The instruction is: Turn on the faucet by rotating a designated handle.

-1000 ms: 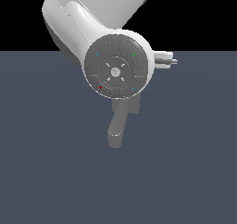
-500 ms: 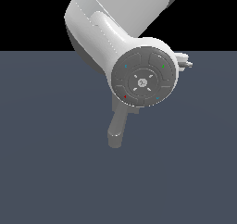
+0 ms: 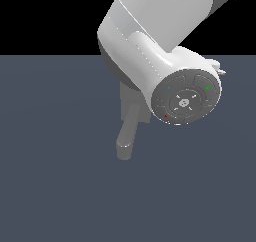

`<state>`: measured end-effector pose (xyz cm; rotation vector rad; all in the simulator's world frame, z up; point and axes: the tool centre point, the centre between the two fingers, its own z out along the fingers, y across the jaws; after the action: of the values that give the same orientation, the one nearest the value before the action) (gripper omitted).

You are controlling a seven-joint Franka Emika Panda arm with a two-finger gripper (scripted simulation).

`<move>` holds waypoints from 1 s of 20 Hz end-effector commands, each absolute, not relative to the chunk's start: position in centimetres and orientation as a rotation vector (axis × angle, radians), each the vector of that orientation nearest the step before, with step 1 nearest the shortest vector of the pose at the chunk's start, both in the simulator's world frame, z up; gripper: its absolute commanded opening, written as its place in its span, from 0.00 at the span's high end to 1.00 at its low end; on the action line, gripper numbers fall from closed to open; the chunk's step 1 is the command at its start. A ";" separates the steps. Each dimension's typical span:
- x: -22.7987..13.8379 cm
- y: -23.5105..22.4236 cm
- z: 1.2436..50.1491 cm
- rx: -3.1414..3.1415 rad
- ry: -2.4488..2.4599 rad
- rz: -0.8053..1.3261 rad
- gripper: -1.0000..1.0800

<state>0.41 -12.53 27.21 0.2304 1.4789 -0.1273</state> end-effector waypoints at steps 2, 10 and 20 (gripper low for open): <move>0.4 -12.3 24.6 0.170 1.553 -0.121 1.00; 0.1 -14.0 23.6 0.163 1.556 -0.136 1.00; 0.0 -14.8 19.8 0.158 1.561 -0.133 1.00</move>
<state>-0.09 -15.07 20.72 0.1657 1.5512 -0.1409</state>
